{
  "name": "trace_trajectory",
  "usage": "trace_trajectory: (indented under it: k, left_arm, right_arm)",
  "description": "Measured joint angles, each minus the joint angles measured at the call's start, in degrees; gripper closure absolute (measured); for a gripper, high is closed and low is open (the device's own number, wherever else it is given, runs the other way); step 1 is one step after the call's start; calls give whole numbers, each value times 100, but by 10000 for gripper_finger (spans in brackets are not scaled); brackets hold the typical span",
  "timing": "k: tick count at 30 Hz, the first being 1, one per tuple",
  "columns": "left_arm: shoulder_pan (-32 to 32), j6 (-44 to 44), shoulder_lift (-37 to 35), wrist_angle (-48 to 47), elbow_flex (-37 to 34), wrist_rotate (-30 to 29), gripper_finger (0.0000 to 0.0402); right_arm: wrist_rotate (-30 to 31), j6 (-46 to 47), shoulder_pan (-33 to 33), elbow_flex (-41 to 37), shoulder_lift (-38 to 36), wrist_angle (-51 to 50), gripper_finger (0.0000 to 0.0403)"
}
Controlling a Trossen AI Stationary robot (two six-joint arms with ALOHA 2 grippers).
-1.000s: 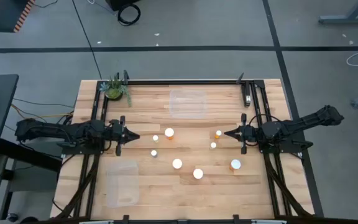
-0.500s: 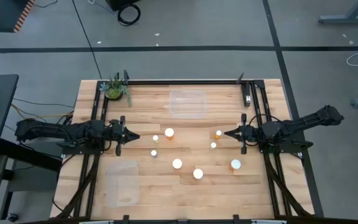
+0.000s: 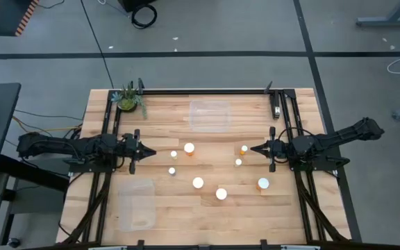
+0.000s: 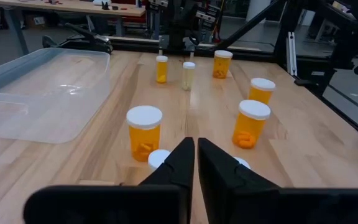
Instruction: Pick and place medicine bottles into bin by pill shape (circle, oval)
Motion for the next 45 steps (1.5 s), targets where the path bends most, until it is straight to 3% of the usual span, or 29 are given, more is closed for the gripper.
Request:
trace_trajectory:
  k: [45]
  left_arm:
    - [-1,0,0,0,0,1,366]
  right_arm:
    - [0,0,0,0,-1,1,396]
